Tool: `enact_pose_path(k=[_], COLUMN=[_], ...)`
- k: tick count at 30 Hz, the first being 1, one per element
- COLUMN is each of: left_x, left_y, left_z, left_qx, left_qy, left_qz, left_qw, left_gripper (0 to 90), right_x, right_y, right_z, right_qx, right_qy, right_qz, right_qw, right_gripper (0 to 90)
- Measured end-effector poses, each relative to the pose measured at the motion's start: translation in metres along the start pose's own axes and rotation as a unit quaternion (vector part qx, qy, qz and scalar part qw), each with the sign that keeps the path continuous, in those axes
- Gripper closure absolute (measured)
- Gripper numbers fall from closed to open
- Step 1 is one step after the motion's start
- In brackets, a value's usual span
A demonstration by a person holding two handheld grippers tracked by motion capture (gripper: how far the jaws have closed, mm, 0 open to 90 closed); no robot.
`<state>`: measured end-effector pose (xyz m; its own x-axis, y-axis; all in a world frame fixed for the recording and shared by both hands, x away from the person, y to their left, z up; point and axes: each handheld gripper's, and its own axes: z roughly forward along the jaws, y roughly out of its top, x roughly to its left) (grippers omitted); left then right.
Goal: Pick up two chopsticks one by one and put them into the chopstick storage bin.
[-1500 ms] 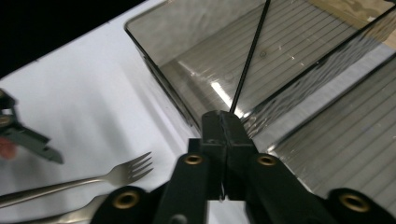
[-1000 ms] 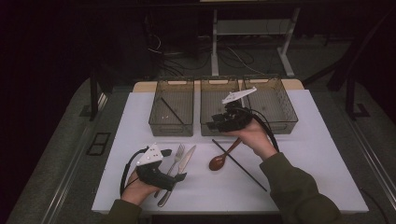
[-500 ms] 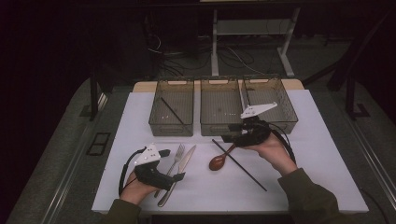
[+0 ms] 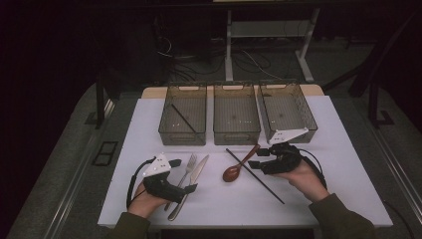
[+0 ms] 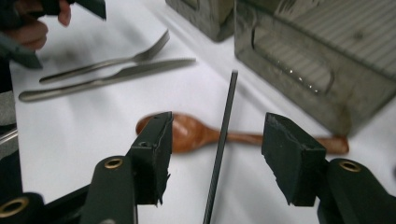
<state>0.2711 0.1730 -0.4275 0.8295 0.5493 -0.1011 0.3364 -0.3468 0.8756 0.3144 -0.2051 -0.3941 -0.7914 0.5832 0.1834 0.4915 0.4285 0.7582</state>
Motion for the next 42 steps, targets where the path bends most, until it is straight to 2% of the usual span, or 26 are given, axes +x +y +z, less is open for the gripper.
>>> enact_pose_path(k=[10, 18, 22, 31, 37, 42], left_x=[0.001, 0.000, -0.001, -0.001, -0.001, -0.002], left_y=[-0.001, -0.001, 0.000, 0.000, 0.000, 0.000], left_z=[0.001, 0.001, 0.002, 0.002, 0.003, 0.002], left_qx=[0.000, 0.000, 0.002, 0.003, 0.004, 0.004], left_qy=[0.003, 0.002, 0.002, 0.001, 0.000, 0.000], left_qz=[0.000, -0.001, -0.002, -0.001, 0.000, 0.000], left_qw=[1.0000, 1.0000, 1.0000, 1.0000, 1.0000, 1.0000], left_gripper=[0.0, 0.0, 0.0, 0.0, 0.0, 0.0], right_x=[0.005, 0.012, 0.013, 0.015, 0.018, 0.018], right_y=[-0.030, -0.054, -0.063, -0.068, -0.068, -0.068], right_z=[-0.010, -0.014, -0.010, 0.007, 0.008, 0.008], right_qx=[0.021, 0.042, 0.054, 0.072, 0.074, 0.076], right_qy=[-0.010, -0.016, -0.022, -0.032, -0.053, -0.058], right_qz=[0.010, 0.012, 0.012, 0.006, -0.014, -0.013], right_qw=[0.9997, 0.9989, 0.9982, 0.9969, 0.9957, 0.9953], right_gripper=[49.7, 63.8, 68.0, 74.2, 80.8, 84.4])
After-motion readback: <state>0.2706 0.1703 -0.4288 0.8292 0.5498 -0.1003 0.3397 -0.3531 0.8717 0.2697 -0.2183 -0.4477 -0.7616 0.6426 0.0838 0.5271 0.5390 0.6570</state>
